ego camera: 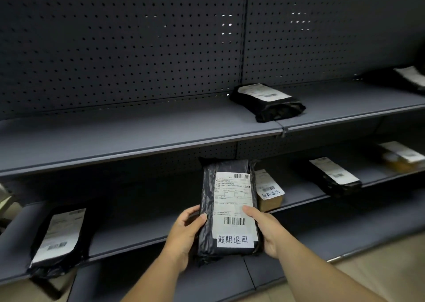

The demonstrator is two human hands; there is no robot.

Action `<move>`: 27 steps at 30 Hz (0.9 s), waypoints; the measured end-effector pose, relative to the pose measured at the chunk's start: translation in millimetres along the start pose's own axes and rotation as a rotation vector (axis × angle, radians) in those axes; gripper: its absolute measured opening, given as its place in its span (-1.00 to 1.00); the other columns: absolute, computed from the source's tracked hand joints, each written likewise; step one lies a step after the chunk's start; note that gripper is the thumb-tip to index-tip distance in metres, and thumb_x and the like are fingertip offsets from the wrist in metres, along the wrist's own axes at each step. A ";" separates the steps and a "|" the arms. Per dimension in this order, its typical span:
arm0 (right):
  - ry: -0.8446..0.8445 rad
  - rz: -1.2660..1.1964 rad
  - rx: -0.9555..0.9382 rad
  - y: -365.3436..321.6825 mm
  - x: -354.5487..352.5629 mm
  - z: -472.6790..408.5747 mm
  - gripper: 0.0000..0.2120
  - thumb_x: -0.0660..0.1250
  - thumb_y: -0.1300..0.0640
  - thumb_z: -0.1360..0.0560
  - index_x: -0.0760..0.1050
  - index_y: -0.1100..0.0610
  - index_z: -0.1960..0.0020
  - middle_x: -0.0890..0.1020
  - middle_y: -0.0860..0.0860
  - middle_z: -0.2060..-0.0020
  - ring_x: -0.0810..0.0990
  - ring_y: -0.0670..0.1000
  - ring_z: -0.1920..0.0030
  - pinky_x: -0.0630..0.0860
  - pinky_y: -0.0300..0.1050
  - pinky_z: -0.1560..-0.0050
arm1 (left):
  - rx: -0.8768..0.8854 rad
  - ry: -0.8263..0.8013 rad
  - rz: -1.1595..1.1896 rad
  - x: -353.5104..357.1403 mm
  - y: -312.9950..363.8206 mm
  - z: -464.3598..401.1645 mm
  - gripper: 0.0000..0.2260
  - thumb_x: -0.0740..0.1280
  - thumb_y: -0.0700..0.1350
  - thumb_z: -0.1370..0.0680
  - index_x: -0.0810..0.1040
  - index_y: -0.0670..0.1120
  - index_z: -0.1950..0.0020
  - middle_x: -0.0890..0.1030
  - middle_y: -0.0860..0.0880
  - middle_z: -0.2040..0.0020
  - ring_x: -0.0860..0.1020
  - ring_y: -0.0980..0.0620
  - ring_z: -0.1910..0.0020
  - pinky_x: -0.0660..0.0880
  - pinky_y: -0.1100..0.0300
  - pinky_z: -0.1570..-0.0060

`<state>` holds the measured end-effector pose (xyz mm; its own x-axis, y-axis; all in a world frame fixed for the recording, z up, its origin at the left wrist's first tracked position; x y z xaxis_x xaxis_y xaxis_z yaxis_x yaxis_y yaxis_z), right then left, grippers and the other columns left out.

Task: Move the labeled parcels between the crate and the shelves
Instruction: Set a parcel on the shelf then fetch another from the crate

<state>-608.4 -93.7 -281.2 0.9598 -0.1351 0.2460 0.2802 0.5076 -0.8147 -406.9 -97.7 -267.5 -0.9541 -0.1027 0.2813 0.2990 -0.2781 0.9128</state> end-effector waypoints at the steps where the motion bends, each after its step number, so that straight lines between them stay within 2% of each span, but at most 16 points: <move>1: 0.024 -0.014 -0.015 -1.8 -7.7 2.9 -0.71 0.39 0.07 -0.47 0.59 0.24 -0.10 0.71 0.17 0.05 0.67 0.18 -0.02 0.51 0.16 -0.21 | -0.004 -0.024 -0.028 8.1 0.6 -2.1 -0.79 0.40 -0.22 -0.49 0.58 -0.06 -0.10 0.71 -0.03 0.04 0.67 -0.02 0.06 0.57 0.11 0.05; 3: 0.061 -0.044 -0.044 -4.5 -23.6 9.3 -0.72 0.38 0.06 -0.48 0.60 0.24 -0.08 0.71 0.17 0.07 0.69 0.17 0.02 0.58 0.11 -0.10 | -0.001 -0.070 -0.112 25.3 2.0 -5.6 -0.80 0.38 -0.19 -0.51 0.58 -0.06 -0.13 0.68 -0.03 0.00 0.63 -0.01 0.02 0.53 0.12 0.01; 6: 0.132 -0.089 -0.081 -7.3 -54.5 20.0 -0.71 0.38 0.04 -0.48 0.61 0.24 -0.05 0.72 0.17 0.09 0.70 0.15 0.06 0.60 0.06 -0.03 | 0.028 -0.102 -0.207 48.7 7.0 -11.5 -0.81 0.36 -0.13 -0.53 0.58 -0.04 -0.14 0.64 0.00 0.04 0.57 0.10 0.14 0.49 0.25 0.16; 9: 0.216 -0.142 -0.116 -9.1 -90.1 32.1 -0.71 0.38 0.03 -0.47 0.62 0.25 -0.03 0.72 0.17 0.10 0.70 0.16 0.07 0.60 0.06 -0.05 | 0.125 -0.114 -0.407 73.9 20.0 -21.8 -0.84 0.36 -0.07 -0.53 0.57 0.04 -0.11 0.60 0.02 -0.07 0.54 0.13 -0.01 0.42 0.25 0.05; 13: 0.342 -0.249 -0.148 -5.4 -140.7 54.1 -0.73 0.39 0.06 -0.47 0.62 0.27 0.01 0.72 0.19 0.12 0.71 0.17 0.11 0.59 0.09 -0.05 | 0.313 -0.137 -0.657 129.6 37.5 -27.6 -0.76 0.38 -0.06 -0.52 0.54 0.03 -0.18 0.57 0.00 -0.11 0.52 0.12 -0.02 0.40 0.30 0.09; 16: 0.437 -0.300 -0.162 -0.9 -181.3 75.8 -0.73 0.40 0.07 -0.46 0.61 0.28 0.00 0.71 0.20 0.11 0.70 0.19 0.09 0.56 0.16 -0.13 | 0.535 -0.187 -0.968 186.0 41.9 -21.4 -0.69 0.38 -0.07 -0.51 0.53 -0.03 -0.25 0.54 0.01 -0.17 0.49 0.08 -0.10 0.39 0.26 -0.07; 20: 0.530 -0.356 -0.181 2.7 -240.1 108.0 -0.72 0.38 0.08 -0.48 0.59 0.28 -0.05 0.70 0.22 0.07 0.69 0.21 0.04 0.54 0.18 -0.15 | 0.777 -0.279 -1.175 264.2 29.6 -1.9 -0.66 0.37 -0.03 -0.51 0.53 -0.06 -0.27 0.53 -0.02 -0.22 0.48 0.00 -0.20 0.38 0.15 -0.22; 23: 0.620 -0.401 -0.205 2.3 -289.1 133.4 -0.72 0.37 0.10 -0.48 0.57 0.31 -0.06 0.69 0.25 0.05 0.67 0.24 0.02 0.54 0.19 -0.15 | 0.948 -0.377 -1.369 329.3 7.0 14.3 -0.64 0.31 0.06 -0.53 0.50 -0.01 -0.30 0.53 0.01 -0.23 0.48 -0.01 -0.19 0.41 0.11 -0.17; 27: 0.705 -0.438 -0.228 -0.9 -358.0 164.4 -0.70 0.36 0.09 -0.49 0.57 0.32 -0.06 0.69 0.24 0.06 0.68 0.24 0.03 0.54 0.17 -0.14 | 1.107 -0.491 -1.463 421.5 -24.6 40.3 -0.65 0.31 0.08 -0.51 0.55 -0.02 -0.25 0.56 0.02 -0.20 0.51 -0.03 -0.16 0.43 0.07 -0.10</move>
<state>-954.7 94.1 -282.2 0.5287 -0.8140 0.2406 0.5507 0.1132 -0.8270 -817.1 -95.6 -159.5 -0.3933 -0.0884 -0.9151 -0.5879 0.7895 0.1764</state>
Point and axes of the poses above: each hand's wrist, its own z-axis away from the middle knuckle, its own x-axis out of the palm, y = z × x, the point moved 9 cm from there along -z, towards the middle knuckle
